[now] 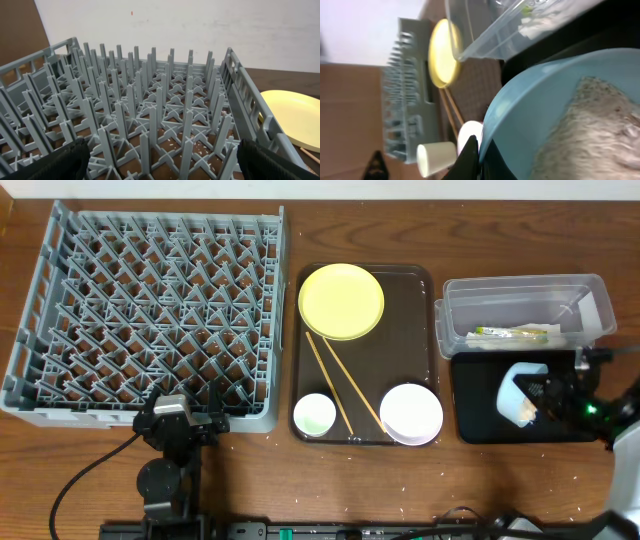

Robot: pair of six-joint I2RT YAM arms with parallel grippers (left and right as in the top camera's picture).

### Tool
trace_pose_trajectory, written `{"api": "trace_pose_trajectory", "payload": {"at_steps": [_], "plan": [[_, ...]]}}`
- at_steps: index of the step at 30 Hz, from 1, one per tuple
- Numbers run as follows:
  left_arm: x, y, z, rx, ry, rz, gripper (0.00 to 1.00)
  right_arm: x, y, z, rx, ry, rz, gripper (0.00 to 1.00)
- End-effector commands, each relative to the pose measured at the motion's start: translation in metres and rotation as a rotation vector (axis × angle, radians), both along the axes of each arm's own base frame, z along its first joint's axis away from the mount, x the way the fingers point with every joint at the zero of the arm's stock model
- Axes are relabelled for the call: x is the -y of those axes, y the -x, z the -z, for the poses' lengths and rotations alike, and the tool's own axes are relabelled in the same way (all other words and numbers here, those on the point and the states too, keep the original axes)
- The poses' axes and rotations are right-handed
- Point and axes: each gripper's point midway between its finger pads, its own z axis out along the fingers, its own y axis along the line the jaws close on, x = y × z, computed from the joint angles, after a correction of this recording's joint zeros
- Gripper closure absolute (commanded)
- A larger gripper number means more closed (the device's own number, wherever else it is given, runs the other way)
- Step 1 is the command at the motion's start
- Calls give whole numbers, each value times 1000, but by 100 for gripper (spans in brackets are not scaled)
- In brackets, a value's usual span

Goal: Sort waste into correct bins and load items into the dishwasher
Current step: 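Carry blue bowl over black tray and tip rice out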

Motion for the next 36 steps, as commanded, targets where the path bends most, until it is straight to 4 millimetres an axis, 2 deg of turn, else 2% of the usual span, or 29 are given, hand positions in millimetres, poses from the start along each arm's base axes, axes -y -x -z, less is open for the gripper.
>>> {"api": "trace_pose_trajectory", "payload": {"at_steps": [1,8,16,23,31,36], "plan": [[1,1,16,-51,-9,5,6,-6,-4,-23,186,-187,-25,99],[1,1,16,-51,-10,5,6,1,-17,-38,342,-410,-34,99],[1,1,16,-51,-9,5,6,6,-22,-17,226,-524,12,99],[1,1,16,-51,-9,5,6,7,-22,-17,180,-568,34,99],[1,1,16,-51,-10,5,6,20,-24,-17,139,-615,84,99],[1,1,16,-51,-9,5,6,16,-21,-17,88,-666,102,99]]}}
